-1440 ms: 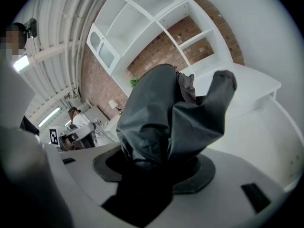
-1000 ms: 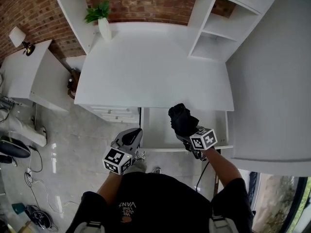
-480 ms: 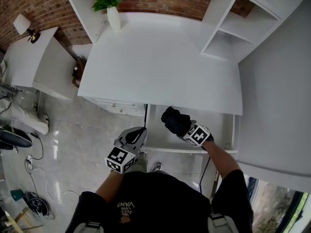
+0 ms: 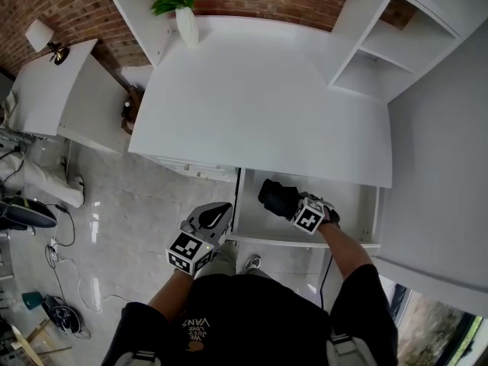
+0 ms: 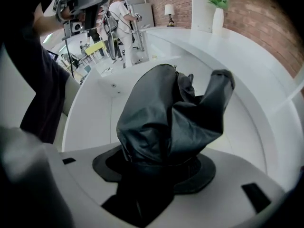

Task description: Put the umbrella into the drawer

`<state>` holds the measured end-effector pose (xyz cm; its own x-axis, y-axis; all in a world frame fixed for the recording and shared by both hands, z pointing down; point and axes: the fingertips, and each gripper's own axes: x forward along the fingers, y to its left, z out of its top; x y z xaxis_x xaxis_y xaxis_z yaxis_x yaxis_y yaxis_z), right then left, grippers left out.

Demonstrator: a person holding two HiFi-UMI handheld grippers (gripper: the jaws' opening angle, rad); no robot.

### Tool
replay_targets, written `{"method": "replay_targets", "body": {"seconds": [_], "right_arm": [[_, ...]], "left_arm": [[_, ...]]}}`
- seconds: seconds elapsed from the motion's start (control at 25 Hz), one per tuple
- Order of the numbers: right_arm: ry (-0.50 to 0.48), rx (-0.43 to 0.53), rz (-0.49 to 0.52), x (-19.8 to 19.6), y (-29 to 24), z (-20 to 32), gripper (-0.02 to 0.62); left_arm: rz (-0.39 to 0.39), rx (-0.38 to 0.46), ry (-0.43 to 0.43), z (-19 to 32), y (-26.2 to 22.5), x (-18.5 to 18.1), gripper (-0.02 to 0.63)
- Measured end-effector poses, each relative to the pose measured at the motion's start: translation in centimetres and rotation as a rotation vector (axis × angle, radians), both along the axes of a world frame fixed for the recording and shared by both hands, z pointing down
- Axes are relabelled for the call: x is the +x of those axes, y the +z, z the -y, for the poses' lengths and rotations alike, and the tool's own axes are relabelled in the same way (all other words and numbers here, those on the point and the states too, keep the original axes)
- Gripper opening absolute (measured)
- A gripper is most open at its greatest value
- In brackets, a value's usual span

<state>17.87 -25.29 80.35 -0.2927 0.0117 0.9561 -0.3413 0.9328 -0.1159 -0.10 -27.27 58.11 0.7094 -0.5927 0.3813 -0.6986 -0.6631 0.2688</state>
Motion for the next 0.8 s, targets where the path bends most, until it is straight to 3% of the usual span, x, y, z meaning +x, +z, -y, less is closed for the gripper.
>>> {"method": "replay_targets", "body": {"seconds": [0.24, 0.68, 0.8], "right_arm": [[-0.101, 0.015, -0.04, 0.7, 1.4, -0.1, 0.256], [-0.083, 0.003, -0.035, 0.8, 2.7, -0.5, 0.262], [-0.095, -0.005, -0.086, 1.2, 3.3, -0.5, 0.274]], "left_arm": [[0.005, -0.009, 0.035, 1.2, 0.4, 1.0, 0.008], [0.008, -0.032, 0.091, 1.1, 1.5, 2.3, 0.008], [0.013, -0.039, 0.097, 1.0, 1.7, 2.2, 0.008]]}}
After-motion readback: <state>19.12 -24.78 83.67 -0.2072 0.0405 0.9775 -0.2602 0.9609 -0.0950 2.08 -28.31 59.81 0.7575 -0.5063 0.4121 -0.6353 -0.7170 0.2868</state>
